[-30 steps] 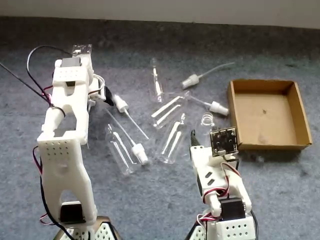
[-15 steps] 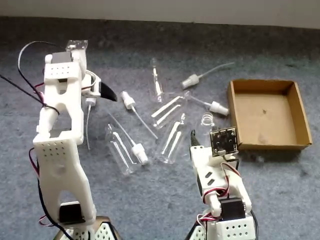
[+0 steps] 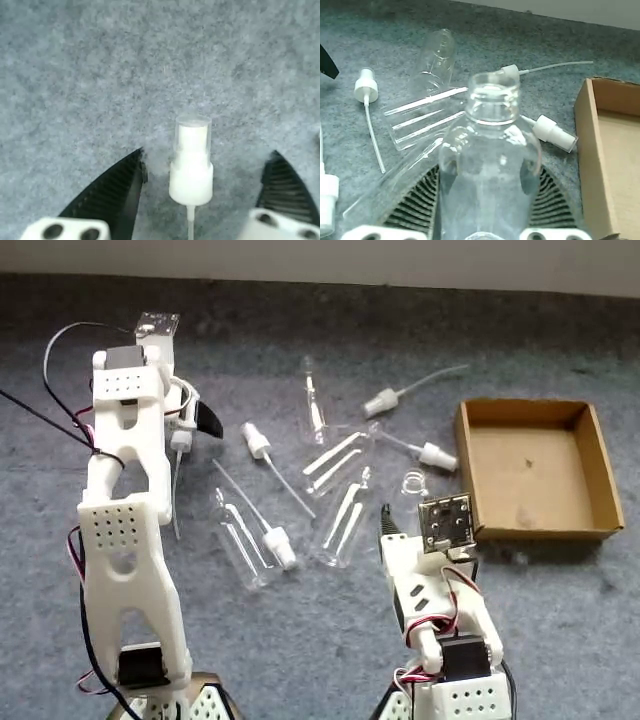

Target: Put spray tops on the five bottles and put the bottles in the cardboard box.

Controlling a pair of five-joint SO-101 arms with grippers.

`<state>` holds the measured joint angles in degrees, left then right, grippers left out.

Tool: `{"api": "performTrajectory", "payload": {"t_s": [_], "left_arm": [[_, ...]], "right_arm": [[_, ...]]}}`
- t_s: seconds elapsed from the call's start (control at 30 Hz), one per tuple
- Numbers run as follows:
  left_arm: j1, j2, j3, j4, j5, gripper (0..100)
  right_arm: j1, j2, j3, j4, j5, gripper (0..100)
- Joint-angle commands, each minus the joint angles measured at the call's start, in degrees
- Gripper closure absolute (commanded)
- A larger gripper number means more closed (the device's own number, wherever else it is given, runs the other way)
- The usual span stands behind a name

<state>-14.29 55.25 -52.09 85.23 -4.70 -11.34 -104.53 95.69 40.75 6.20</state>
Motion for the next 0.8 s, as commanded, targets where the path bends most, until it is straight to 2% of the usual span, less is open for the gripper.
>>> {"api": "performTrajectory", "payload": {"t_s": [0.0,0.1,0.6,0.77], "left_arm": [[-0.6,0.8,-4.9,-0.5,-4.0,83],[-0.7,0.9,-5.0,1.5,-5.7,86],[-0.6,1.2,-5.0,7.7,-7.0,85],[-0.7,1.3,-4.9,3.3,-7.0,96]], "right_arm": [[-0.3,-0.7,8.5,0.1,-0.2,90.3],[-0.2,-0.7,8.5,0.1,-0.2,90.3],[-0.1,-0.7,8.5,0.2,-0.2,90.3],[-0.1,-0.7,8.5,0.3,-0.2,90.3]]}}
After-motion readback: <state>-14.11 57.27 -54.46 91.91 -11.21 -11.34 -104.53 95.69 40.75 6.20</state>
